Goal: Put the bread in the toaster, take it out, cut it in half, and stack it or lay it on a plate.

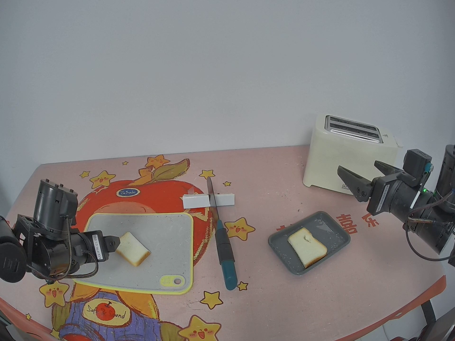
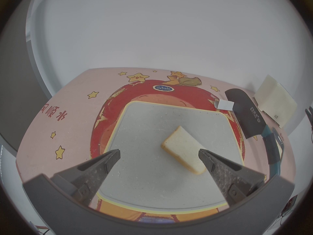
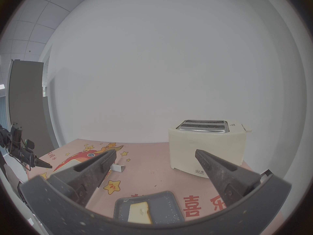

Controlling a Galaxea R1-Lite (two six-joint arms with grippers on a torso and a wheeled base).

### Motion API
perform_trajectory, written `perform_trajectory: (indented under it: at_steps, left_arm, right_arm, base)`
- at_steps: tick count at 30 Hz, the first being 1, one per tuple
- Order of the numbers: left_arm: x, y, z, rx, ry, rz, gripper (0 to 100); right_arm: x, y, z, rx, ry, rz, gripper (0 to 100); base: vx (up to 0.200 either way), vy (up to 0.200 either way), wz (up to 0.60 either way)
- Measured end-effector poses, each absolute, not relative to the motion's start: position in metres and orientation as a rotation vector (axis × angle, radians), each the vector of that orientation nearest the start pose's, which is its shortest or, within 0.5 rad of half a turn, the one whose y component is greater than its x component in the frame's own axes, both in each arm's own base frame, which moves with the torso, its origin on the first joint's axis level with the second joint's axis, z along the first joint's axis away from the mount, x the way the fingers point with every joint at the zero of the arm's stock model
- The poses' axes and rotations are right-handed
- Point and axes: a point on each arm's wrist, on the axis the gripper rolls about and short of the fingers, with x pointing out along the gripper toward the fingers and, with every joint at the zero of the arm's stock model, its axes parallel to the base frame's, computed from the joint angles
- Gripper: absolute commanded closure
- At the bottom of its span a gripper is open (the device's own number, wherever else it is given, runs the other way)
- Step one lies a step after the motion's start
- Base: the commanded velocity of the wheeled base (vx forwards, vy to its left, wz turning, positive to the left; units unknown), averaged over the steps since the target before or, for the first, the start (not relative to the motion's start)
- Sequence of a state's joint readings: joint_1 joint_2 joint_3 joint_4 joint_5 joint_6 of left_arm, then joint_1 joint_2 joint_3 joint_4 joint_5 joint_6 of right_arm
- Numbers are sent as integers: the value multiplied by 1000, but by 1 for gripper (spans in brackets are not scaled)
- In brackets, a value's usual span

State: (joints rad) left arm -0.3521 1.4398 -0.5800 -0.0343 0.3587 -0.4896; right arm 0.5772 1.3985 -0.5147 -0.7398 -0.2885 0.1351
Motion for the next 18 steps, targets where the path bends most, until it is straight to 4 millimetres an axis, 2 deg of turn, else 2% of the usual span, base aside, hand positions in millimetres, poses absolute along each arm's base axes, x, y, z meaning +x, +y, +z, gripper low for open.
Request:
perform_trajectory:
  at_steps: [18]
  left_arm:
    - [201,-63,124,-149,816,220,0]
  right_arm:
    - [186,114,194,72,150,278,0]
  base:
    - [0,0,0]
